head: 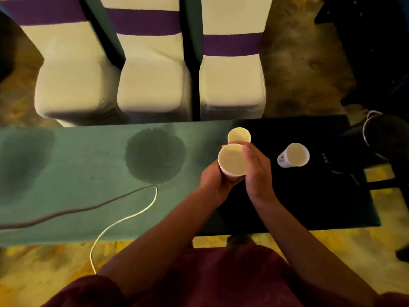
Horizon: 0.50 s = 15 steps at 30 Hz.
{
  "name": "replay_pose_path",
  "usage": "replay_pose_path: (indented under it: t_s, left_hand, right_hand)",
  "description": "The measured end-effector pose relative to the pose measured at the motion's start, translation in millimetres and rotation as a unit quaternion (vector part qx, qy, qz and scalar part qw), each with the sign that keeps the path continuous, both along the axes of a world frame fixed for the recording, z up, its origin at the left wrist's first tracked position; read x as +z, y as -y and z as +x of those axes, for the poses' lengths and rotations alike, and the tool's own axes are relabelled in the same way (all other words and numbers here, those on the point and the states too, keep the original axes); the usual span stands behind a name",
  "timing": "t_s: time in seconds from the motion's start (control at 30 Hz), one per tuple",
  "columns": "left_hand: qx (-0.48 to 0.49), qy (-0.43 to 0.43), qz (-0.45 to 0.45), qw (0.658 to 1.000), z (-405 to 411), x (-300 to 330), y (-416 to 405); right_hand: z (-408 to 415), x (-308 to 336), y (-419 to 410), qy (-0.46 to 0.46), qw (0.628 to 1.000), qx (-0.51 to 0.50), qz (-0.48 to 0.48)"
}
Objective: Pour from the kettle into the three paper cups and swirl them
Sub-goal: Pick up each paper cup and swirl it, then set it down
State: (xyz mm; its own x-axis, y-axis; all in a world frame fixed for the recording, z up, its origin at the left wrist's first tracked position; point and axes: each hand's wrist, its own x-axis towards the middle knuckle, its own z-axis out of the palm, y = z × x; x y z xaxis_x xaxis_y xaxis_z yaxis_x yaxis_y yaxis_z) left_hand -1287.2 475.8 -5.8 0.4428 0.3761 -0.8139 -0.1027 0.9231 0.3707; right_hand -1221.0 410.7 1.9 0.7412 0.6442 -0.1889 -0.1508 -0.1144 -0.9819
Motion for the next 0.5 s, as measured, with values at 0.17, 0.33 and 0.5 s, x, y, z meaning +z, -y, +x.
replay_pose_path:
  t_s: [0.17,0.33,0.5]
  left_hand:
    - [-0.04,-0.017,-0.001,0.999,-46,-7,-57]
    - [-0.047,-0.015,-0.004,0.999,-75,-10,-101]
    - [-0.021,-0.015,0.01,1.0,-86,-13,-129]
  right_hand:
    - [-48,-11,-46,0.023,1.0,-0.01,0.007]
    - [-79,-11,-90,0.037,0.999,-0.008,-0.006]
    - [-90,-16,-120,0.059,0.998,0.019,-0.023]
